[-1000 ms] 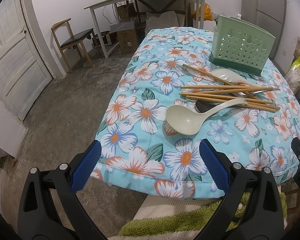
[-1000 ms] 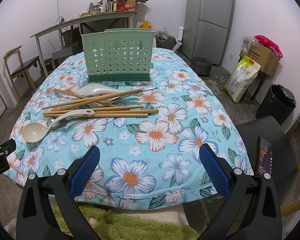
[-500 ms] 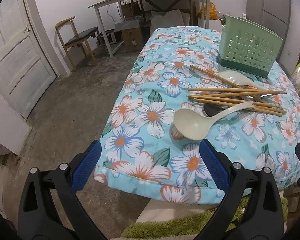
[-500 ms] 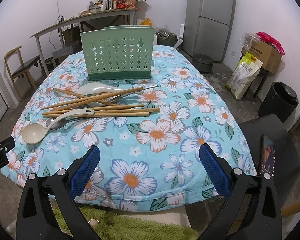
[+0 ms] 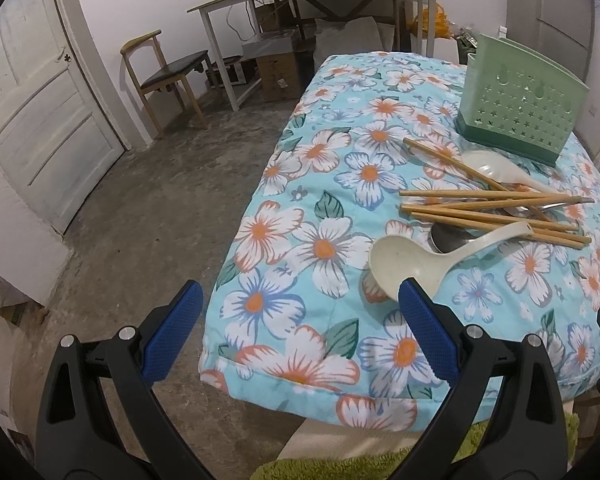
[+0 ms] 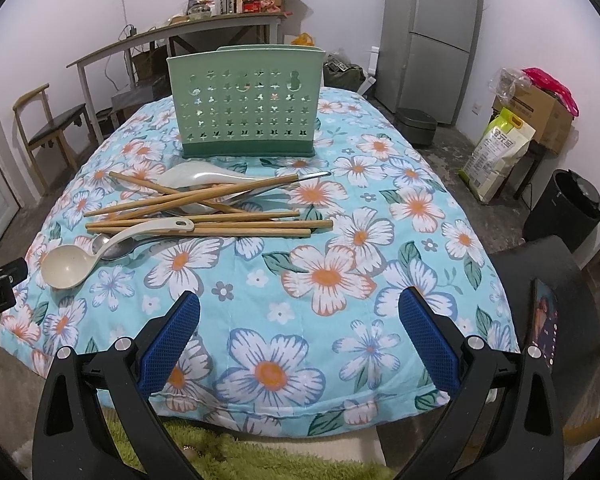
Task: Organize utensils
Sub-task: 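Move the left tool to the white ladle and close on its handle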
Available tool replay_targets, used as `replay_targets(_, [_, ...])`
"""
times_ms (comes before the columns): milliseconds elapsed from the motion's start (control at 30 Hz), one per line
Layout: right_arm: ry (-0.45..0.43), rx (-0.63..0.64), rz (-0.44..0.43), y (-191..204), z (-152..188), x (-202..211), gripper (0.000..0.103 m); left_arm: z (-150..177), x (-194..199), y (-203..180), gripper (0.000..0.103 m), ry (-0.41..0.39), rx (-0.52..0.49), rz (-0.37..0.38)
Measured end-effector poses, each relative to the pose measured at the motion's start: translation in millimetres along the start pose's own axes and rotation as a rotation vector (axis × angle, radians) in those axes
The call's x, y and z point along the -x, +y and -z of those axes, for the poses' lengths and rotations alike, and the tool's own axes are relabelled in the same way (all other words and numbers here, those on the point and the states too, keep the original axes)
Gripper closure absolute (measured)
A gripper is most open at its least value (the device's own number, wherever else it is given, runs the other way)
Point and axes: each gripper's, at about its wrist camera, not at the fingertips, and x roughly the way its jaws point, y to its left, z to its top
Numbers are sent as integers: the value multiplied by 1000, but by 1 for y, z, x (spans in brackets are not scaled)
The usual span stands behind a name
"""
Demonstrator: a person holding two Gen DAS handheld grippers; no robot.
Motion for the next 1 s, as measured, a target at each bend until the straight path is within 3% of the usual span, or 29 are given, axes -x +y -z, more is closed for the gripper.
replay_targets(667, [34,63,-42,23,-16,-30,6,-15,-29,-4,9,52,-3,-22])
replay_targets(1000, [53,100,-67,37,-23,-46,6,-20,-40,-1,9,66,18,50])
